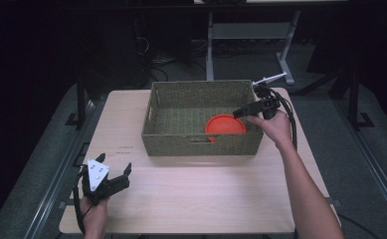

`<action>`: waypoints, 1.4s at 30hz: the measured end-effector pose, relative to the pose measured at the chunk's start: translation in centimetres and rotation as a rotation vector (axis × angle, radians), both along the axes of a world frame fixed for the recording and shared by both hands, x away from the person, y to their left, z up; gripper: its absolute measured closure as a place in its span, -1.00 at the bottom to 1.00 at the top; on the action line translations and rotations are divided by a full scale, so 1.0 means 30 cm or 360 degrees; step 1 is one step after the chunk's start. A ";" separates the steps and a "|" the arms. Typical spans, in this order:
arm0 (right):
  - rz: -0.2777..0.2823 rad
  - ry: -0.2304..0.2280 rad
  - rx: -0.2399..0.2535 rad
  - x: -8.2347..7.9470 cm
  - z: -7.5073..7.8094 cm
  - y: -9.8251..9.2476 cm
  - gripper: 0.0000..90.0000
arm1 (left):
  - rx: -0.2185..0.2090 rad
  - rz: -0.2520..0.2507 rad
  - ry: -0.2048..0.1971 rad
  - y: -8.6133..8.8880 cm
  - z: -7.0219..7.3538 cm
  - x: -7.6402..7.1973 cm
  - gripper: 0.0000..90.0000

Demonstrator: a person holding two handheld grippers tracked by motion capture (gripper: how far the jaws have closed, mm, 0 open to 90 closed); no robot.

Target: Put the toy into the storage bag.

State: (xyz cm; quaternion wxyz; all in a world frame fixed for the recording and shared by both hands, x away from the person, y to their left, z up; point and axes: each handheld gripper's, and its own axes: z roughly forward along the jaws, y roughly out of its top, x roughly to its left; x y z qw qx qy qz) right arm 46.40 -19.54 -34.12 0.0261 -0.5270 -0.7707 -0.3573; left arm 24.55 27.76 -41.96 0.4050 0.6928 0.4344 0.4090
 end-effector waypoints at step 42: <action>0.0067 -0.0110 0.0110 -0.119 0.054 -0.066 -0.38 | -0.0002 0.0007 0.0003 0.002 -0.002 0.001 -0.72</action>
